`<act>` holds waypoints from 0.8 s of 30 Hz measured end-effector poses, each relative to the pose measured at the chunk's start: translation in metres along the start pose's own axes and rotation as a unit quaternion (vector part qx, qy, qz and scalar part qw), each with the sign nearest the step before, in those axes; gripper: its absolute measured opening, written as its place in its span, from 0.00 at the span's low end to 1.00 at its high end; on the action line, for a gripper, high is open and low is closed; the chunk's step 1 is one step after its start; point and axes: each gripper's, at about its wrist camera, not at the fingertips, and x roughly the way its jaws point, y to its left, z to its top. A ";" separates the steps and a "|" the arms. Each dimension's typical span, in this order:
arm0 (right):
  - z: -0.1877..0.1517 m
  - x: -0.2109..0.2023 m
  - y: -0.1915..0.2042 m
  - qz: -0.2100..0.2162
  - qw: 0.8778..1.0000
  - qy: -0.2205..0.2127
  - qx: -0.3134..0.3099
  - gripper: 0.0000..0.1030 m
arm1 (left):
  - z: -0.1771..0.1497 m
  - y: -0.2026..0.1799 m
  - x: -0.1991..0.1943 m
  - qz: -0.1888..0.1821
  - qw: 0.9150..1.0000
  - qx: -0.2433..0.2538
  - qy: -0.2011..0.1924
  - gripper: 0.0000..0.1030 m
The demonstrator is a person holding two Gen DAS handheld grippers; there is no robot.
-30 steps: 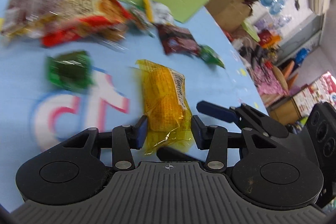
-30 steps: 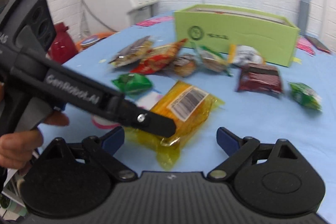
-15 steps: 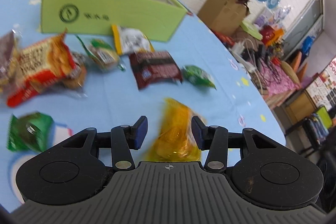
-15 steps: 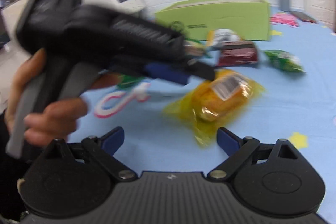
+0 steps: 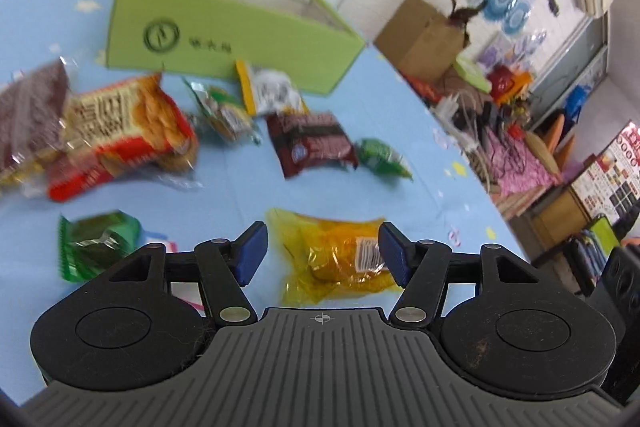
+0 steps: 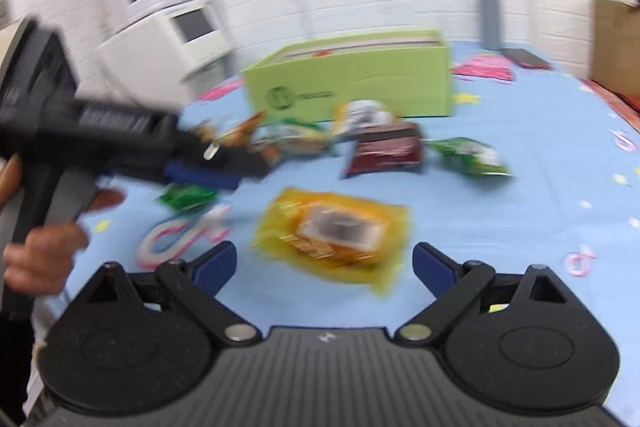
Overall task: Organize snacks
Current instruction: 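Grasp the yellow translucent pack with the left gripper and lift, then lower the yellow pack into the green box and open left gripper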
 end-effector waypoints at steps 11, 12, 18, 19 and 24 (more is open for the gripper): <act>0.006 0.044 -0.001 0.004 0.999 0.023 -0.033 0.71 | -0.005 0.003 0.036 -0.017 0.999 -0.009 0.040 0.32; 0.009 0.045 0.000 0.008 0.999 0.026 -0.033 0.69 | -0.004 0.003 0.036 -0.017 0.999 -0.013 0.044 0.27; 0.049 0.049 -0.002 0.008 0.998 0.002 -0.054 0.64 | 0.041 -0.014 0.020 -0.011 1.000 0.025 0.007 0.19; 0.063 0.050 0.000 0.003 0.998 -0.010 -0.069 0.64 | 0.056 -0.017 0.017 -0.011 0.999 0.032 -0.005 0.19; 0.147 0.075 -0.003 -0.006 0.992 -0.061 -0.114 0.64 | 0.135 -0.025 0.016 0.006 0.996 0.068 -0.064 0.20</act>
